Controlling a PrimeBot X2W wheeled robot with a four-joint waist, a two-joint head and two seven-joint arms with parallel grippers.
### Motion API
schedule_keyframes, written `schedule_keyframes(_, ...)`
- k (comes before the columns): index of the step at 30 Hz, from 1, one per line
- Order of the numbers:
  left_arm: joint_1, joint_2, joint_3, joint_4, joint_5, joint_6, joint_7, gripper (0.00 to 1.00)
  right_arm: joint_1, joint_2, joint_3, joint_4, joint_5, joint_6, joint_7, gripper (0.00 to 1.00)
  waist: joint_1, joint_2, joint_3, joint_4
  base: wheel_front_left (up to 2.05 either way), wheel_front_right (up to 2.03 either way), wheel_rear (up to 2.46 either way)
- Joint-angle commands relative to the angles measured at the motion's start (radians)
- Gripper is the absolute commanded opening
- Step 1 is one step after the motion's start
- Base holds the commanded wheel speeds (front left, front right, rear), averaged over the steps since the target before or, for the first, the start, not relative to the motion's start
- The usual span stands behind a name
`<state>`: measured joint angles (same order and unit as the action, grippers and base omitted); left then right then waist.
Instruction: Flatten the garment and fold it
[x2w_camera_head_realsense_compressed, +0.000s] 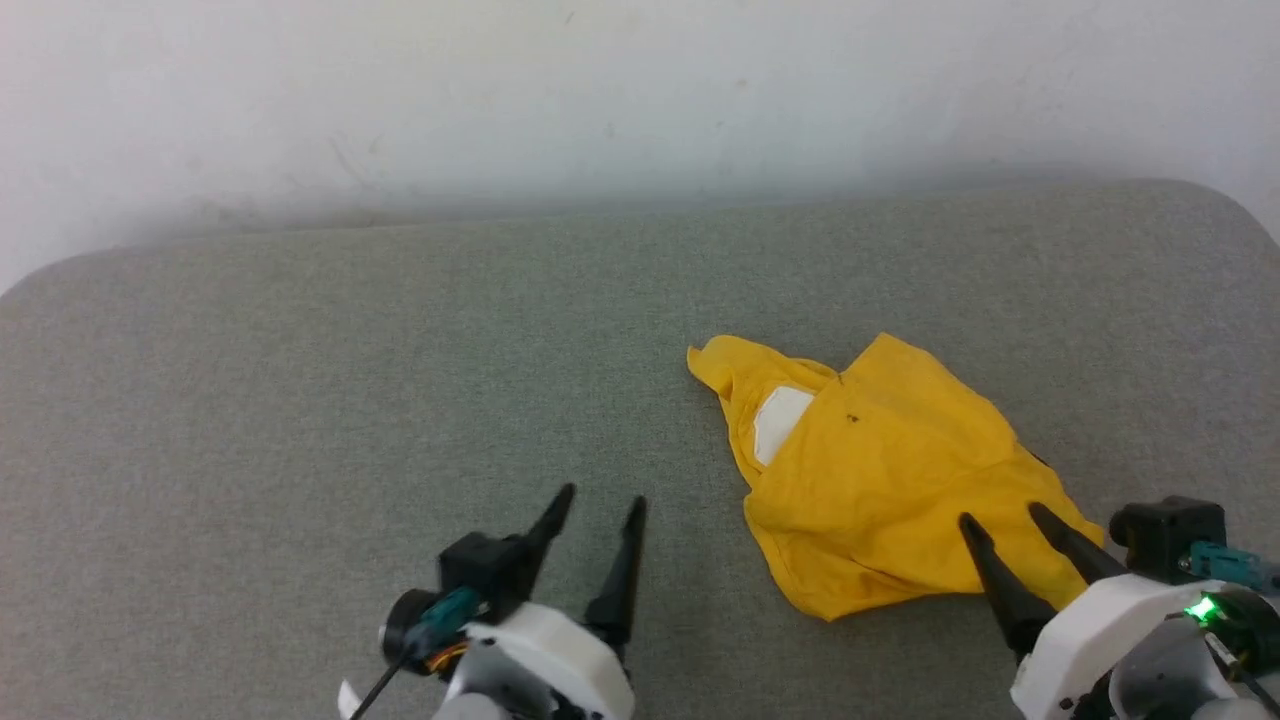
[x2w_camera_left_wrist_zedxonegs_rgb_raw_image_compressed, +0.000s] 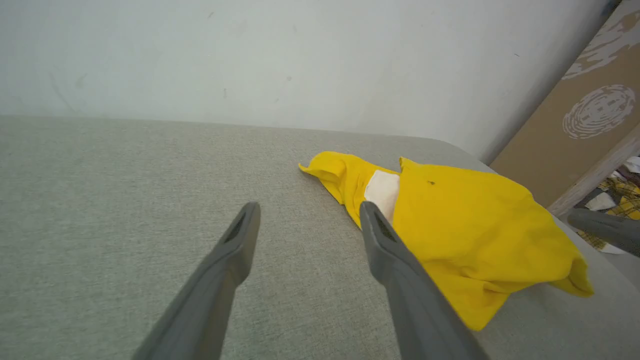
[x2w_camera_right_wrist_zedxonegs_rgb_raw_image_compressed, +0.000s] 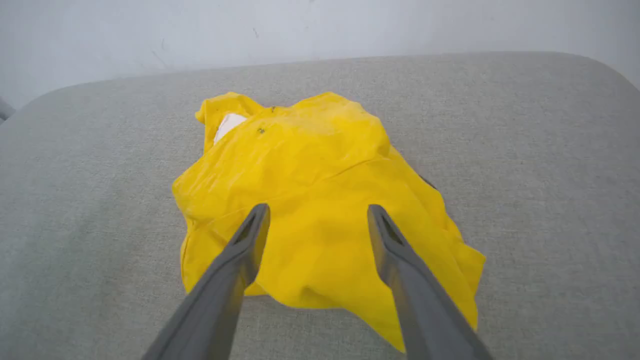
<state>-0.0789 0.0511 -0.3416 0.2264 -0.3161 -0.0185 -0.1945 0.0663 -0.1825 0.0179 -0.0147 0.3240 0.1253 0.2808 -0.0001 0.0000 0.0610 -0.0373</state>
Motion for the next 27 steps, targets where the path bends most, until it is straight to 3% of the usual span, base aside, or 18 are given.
schedule_keyframes(1,-0.038,-0.001,-0.033,0.016,-0.013,-0.016,0.048,1.00,-0.006,-0.014,0.029,-0.042,0.036,0.005,0.007,1.00,0.0001,0.0000,0.011,-0.013,0.00,0.00,0.00)
schedule_keyframes(6,-0.133,-0.001,-0.134,0.055,-0.068,-0.032,0.199,1.00,-0.011,-0.042,0.045,-0.151,0.059,0.005,0.017,1.00,0.0001,0.0000,0.049,-0.039,0.00,0.00,0.00)
schedule_keyframes(12,-0.277,-0.001,-0.234,0.139,-0.114,-0.041,0.347,1.00,-0.047,-0.041,0.036,-0.201,0.023,0.005,-0.052,1.00,0.0001,0.0000,0.113,-0.082,0.00,0.00,0.00)
schedule_keyframes(19,-0.416,-0.001,-0.281,0.278,-0.143,-0.035,0.408,1.00,-0.080,-0.030,0.036,-0.165,-0.029,0.005,-0.137,1.00,0.0001,0.0000,0.171,-0.125,0.00,0.00,0.00)
schedule_keyframes(22,-0.444,-0.001,-0.306,0.331,-0.157,-0.052,0.408,1.00,-0.086,-0.021,0.032,-0.143,-0.041,0.005,-0.157,1.00,0.0001,0.0000,0.179,-0.132,0.00,0.00,0.00)
schedule_keyframes(23,-0.447,-0.001,-0.312,0.342,-0.169,-0.060,0.404,0.16,-0.088,-0.018,0.028,-0.135,-0.046,0.005,-0.162,1.00,0.0001,0.0000,0.180,-0.132,0.00,0.00,0.00)
schedule_keyframes(24,-0.449,-0.001,-0.318,0.347,-0.182,-0.068,0.394,0.00,-0.090,-0.016,0.024,-0.127,-0.052,0.005,-0.166,1.00,0.0001,0.0000,0.179,-0.130,0.00,0.00,0.00)
schedule_keyframes(27,-0.446,-0.001,-0.317,0.356,-0.227,-0.079,0.350,0.00,-0.086,-0.010,0.010,-0.105,-0.064,0.005,-0.174,1.00,0.0001,0.0000,0.163,-0.114,0.00,0.00,0.00)
